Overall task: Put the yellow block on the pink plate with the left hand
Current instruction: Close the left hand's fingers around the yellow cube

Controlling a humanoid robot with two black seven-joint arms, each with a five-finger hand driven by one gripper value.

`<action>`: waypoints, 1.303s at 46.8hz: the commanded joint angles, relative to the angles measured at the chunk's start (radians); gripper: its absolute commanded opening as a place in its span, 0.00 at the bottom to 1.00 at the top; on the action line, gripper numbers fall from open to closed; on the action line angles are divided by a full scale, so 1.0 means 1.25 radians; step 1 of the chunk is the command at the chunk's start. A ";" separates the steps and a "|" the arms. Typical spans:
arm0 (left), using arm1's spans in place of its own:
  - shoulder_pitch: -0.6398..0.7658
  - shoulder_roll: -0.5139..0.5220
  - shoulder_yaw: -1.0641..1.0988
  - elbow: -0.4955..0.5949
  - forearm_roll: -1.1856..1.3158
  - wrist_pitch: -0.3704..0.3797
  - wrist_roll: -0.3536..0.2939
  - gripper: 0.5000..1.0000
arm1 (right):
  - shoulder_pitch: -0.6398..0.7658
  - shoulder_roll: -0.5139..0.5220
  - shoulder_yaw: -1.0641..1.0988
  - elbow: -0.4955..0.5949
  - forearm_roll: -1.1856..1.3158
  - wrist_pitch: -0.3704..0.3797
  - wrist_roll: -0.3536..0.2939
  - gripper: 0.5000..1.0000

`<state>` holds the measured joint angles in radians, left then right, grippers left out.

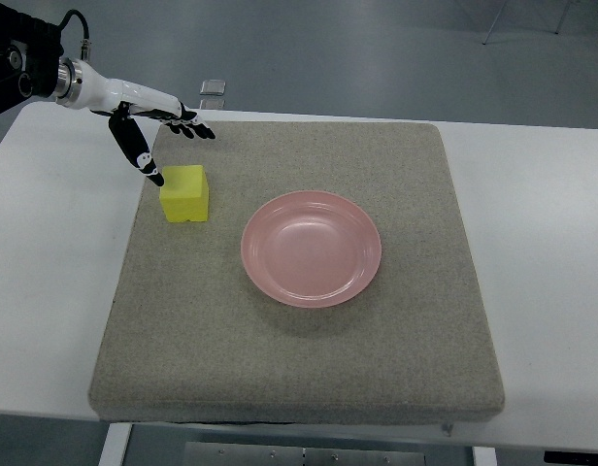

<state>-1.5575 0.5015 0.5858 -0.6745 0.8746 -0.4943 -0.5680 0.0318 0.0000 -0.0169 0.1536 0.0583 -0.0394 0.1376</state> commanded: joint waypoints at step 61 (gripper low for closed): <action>0.091 -0.010 0.006 -0.009 0.026 0.118 0.006 0.34 | -0.001 0.000 0.000 0.000 0.000 0.000 0.000 0.85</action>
<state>-1.4444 0.4893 0.5937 -0.6891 0.9062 -0.3468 -0.5600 0.0322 0.0000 -0.0169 0.1534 0.0583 -0.0395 0.1380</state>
